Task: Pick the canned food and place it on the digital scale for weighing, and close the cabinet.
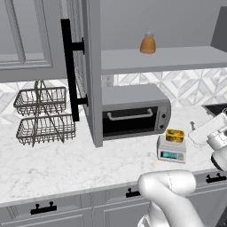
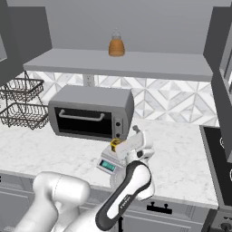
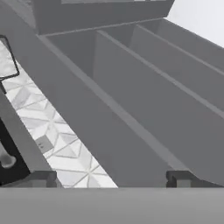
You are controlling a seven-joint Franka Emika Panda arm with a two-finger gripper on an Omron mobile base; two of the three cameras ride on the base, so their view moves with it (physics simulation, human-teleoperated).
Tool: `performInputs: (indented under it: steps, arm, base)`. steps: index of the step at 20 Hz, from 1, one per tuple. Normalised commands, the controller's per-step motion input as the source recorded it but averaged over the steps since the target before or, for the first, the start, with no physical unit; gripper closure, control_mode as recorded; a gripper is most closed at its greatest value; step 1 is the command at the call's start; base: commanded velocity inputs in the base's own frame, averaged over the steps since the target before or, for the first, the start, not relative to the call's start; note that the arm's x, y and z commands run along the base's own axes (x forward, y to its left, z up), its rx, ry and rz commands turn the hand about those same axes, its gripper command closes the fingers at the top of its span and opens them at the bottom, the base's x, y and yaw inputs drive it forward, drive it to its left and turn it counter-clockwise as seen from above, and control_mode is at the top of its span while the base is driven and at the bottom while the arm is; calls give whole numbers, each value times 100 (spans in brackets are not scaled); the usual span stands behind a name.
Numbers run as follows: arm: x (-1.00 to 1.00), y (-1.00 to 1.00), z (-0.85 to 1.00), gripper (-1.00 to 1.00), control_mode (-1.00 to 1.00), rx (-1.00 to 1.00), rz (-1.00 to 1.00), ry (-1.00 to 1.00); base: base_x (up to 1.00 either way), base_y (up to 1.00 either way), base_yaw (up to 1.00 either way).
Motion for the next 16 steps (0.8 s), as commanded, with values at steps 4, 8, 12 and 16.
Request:
performInputs:
  steps: [4, 8, 12, 16]
  arm:
    - [0, -89, 36, -100, -100, 0, -6, -29]
    - [-1, -91, 44, -100, -100, 1, -1, -25]
    - [-3, -50, 11, -100, -100, 0, -16, -49]
    - [0, -45, 0, -100, -100, 0, -37, -44]
  base:
    - [0, 0, 0]
    - [0, 0, 0]
    - [0, 0, 0]
    - [0, 0, 0]
